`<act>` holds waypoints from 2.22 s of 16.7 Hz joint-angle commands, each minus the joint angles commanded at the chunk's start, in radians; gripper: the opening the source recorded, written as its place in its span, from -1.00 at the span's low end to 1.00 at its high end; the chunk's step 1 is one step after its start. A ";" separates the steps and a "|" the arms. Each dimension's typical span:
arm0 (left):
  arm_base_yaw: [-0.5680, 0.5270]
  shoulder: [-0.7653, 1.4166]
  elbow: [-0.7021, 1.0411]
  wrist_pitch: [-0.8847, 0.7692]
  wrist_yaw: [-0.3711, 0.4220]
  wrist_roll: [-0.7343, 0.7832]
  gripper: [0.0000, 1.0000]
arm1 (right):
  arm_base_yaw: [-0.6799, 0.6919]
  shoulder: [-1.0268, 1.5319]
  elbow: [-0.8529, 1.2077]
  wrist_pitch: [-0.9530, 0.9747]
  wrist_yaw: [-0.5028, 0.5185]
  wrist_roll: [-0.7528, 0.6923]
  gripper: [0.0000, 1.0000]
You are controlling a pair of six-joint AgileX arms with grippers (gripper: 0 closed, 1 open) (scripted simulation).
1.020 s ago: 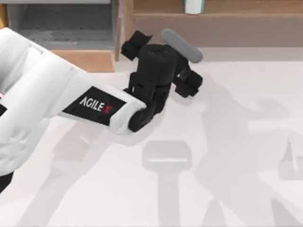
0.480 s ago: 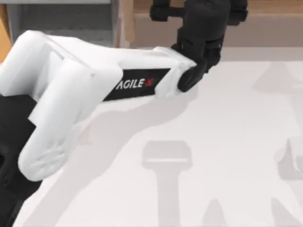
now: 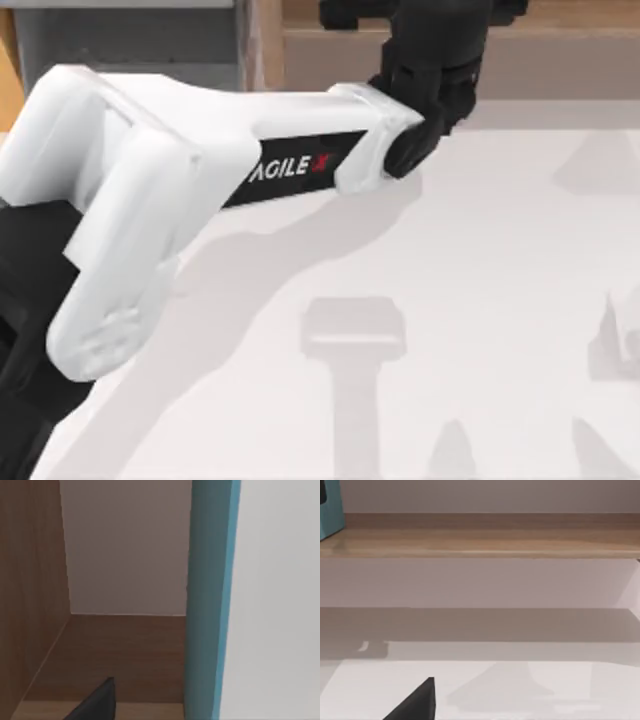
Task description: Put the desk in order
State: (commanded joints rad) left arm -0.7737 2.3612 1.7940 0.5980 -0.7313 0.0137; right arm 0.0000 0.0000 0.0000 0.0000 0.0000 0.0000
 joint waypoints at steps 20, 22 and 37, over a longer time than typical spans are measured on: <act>0.021 0.068 0.114 -0.053 0.024 -0.003 -0.21 | 0.000 0.000 0.000 0.000 0.000 0.000 1.00; 0.021 0.068 0.114 -0.053 0.024 -0.003 -0.51 | 0.000 0.000 0.000 0.000 0.000 0.000 1.00; 0.006 0.044 0.079 -0.046 0.016 0.000 -1.00 | 0.000 0.000 0.000 0.000 0.000 0.000 1.00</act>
State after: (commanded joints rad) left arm -0.7674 2.4050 1.8731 0.5517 -0.7158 0.0133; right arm 0.0000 0.0000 0.0000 0.0000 0.0000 0.0000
